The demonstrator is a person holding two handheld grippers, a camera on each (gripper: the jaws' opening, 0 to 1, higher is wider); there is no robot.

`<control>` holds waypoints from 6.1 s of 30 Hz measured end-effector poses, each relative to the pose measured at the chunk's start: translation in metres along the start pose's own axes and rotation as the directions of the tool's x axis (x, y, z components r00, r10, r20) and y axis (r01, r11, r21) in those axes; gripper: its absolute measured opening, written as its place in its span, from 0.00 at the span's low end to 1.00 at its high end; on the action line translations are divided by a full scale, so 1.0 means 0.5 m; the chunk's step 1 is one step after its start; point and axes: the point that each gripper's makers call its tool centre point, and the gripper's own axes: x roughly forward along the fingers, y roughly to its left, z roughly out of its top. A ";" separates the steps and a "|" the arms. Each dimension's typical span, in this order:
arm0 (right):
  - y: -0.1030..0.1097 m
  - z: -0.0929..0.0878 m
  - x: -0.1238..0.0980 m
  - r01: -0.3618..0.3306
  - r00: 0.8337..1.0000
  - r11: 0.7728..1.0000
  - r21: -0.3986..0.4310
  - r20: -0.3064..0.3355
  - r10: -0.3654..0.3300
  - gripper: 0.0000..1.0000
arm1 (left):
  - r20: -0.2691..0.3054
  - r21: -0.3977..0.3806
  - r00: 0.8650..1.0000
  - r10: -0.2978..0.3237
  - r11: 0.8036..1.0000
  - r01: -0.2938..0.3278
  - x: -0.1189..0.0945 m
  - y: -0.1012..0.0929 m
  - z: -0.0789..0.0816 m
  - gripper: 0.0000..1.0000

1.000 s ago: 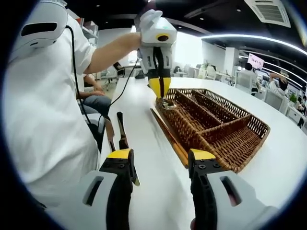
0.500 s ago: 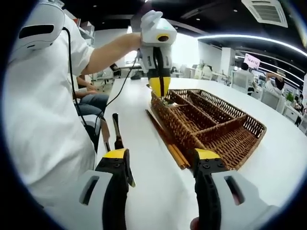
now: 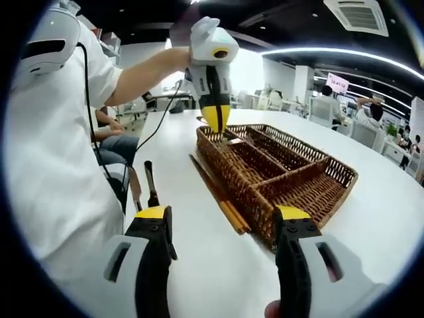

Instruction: Arrange the knives, forks, and spoons in their matching storage slots by inserting each utensil handle-first until every utensil is classified and aligned in the correct compartment

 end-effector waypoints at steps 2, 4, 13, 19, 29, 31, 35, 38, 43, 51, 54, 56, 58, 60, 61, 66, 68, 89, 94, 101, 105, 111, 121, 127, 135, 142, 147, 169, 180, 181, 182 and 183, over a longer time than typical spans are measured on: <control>-0.003 0.001 -0.001 0.006 1.000 1.000 0.004 0.003 -0.006 0.65 | 0.000 0.002 1.000 0.005 1.000 -0.005 -0.002 0.008 0.003 0.01; -0.005 0.003 -0.001 0.012 1.000 1.000 0.008 0.006 -0.012 0.66 | 0.001 0.003 1.000 0.007 1.000 -0.007 -0.004 0.014 0.005 0.01; -0.007 0.002 0.001 0.024 1.000 1.000 0.013 0.003 -0.024 0.70 | -0.002 0.008 1.000 0.016 1.000 -0.016 -0.002 0.041 0.009 0.01; -0.007 0.003 0.005 0.029 1.000 0.999 0.019 0.004 -0.029 0.73 | 0.005 0.006 1.000 0.024 1.000 -0.024 0.005 0.064 0.006 0.01; -0.004 0.003 0.008 0.030 0.999 0.999 0.013 0.009 -0.031 0.77 | 0.001 -0.002 1.000 0.024 1.000 -0.024 0.020 0.085 -0.003 0.01; -0.003 0.003 0.008 0.031 0.999 0.999 0.013 0.009 -0.031 0.78 | 0.000 -0.003 1.000 0.023 1.000 -0.023 0.023 0.087 -0.004 0.01; -0.005 0.002 0.008 0.036 0.999 0.999 0.016 0.009 -0.036 0.80 | -0.003 -0.003 1.000 0.025 1.000 -0.025 0.032 0.099 -0.009 0.01; -0.003 0.000 0.009 0.036 0.999 0.999 0.015 0.007 -0.036 0.80 | -0.002 -0.001 1.000 0.026 1.000 -0.026 0.035 0.105 -0.009 0.01; 0.000 -0.002 0.010 0.031 0.999 0.999 0.016 0.006 -0.031 0.81 | -0.003 0.002 0.999 0.037 0.999 -0.037 0.042 0.117 -0.012 0.01; 0.005 -0.001 0.012 0.027 1.000 1.000 0.015 0.007 -0.027 0.82 | 0.003 0.016 0.999 0.047 0.999 -0.047 0.056 0.130 -0.014 0.01; 0.007 0.002 0.013 0.026 1.000 1.000 0.015 0.016 -0.027 0.84 | 0.011 0.016 0.999 0.049 0.999 -0.049 0.062 0.129 -0.011 0.01; 0.007 0.001 0.014 0.027 1.000 1.000 0.015 0.012 -0.027 0.84 | 0.013 0.014 0.999 0.045 0.999 -0.045 0.068 0.134 -0.012 0.01; 0.008 0.000 0.015 0.026 1.000 1.000 0.017 0.011 -0.026 0.84 | 0.008 0.017 0.999 0.045 0.999 -0.046 0.073 0.141 -0.015 0.01; 0.010 0.000 0.016 0.025 1.000 1.000 0.016 0.008 -0.025 0.84 | 0.006 0.018 0.999 0.042 0.999 -0.042 0.076 0.144 -0.017 0.01; 0.010 -0.001 0.016 0.025 1.000 1.000 0.015 0.007 -0.025 0.84 | 0.008 0.019 0.999 0.040 0.999 -0.041 0.077 0.145 -0.017 0.01; 0.007 -0.002 0.014 0.033 0.999 0.999 0.016 0.002 -0.033 0.84 | 0.014 0.011 0.999 0.036 0.999 -0.036 0.088 0.158 -0.024 0.01; 0.008 -0.001 0.014 0.033 0.999 0.999 0.016 0.002 -0.033 0.84 | 0.013 0.013 0.999 0.033 0.999 -0.034 0.092 0.163 -0.027 0.01; 0.001 -0.006 0.012 0.038 0.999 0.999 0.020 -0.011 -0.038 0.84 | 0.009 0.010 1.000 0.008 1.000 -0.008 0.133 0.196 -0.048 0.01; 0.000 -0.009 0.014 0.037 0.999 0.999 0.021 -0.018 -0.037 0.84 | -0.004 0.008 1.000 0.000 1.000 0.000 0.143 0.198 -0.058 0.01; -0.004 -0.015 0.012 0.043 0.999 0.999 0.026 -0.022 -0.042 0.84 | -0.012 0.023 1.000 -0.002 1.000 0.002 0.148 0.199 -0.064 0.01; -0.002 -0.017 0.013 0.042 0.999 0.999 0.026 -0.024 -0.041 0.84 | -0.014 0.033 1.000 -0.007 0.999 0.007 0.152 0.197 -0.062 0.02; -0.003 -0.018 0.010 0.045 0.999 0.999 0.026 -0.025 -0.044 0.84 | -0.031 0.052 0.999 -0.011 0.999 0.012 0.158 0.198 -0.067 0.02; -0.003 -0.016 0.009 0.047 0.999 0.999 0.028 -0.019 -0.046 0.84 | -0.036 0.026 0.999 -0.019 0.999 0.020 0.159 0.196 -0.070 0.02; -0.004 -0.014 0.008 0.046 0.999 0.999 0.027 -0.013 -0.046 0.84 | -0.039 0.025 0.999 -0.019 1.000 0.020 0.158 0.196 -0.069 0.02; -0.003 -0.009 0.010 0.039 0.999 0.999 0.026 -0.006 -0.039 0.85 | -0.028 0.009 0.999 -0.022 1.000 0.023 0.156 0.200 -0.069 0.03; -0.003 -0.008 0.012 0.035 0.999 0.999 0.024 -0.008 -0.035 0.85 | -0.024 -0.004 0.999 -0.030 1.000 0.029 0.154 0.203 -0.070 0.03; -0.003 -0.011 0.013 0.033 0.999 0.999 0.024 -0.014 -0.033 0.85 | -0.016 -0.012 0.999 -0.035 0.999 0.035 0.153 0.204 -0.071 0.03; 0.000 -0.011 0.015 0.034 0.999 0.999 0.020 -0.017 -0.034 0.85 | -0.006 -0.001 0.999 -0.043 0.999 0.043 0.150 0.197 -0.073 0.03; 0.001 -0.011 0.014 0.034 0.999 0.999 0.023 -0.015 -0.033 0.85 | 0.003 -0.026 0.999 -0.041 0.999 0.041 0.147 0.195 -0.071 0.07; 0.000 -0.012 0.014 0.035 0.999 0.999 0.022 -0.016 -0.034 0.85 | 0.005 -0.027 0.999 -0.037 0.999 0.037 0.145 0.196 -0.071 0.08; 0.000 -0.012 0.014 0.035 0.999 0.999 0.022 -0.016 -0.035 0.85 | 0.005 -0.029 1.000 -0.030 0.999 0.030 0.144 0.198 -0.072 0.08; 0.001 -0.012 0.014 0.035 0.999 0.999 0.023 -0.015 -0.035 0.85 | 0.008 -0.033 1.000 -0.017 0.999 0.017 0.141 0.203 -0.072 0.08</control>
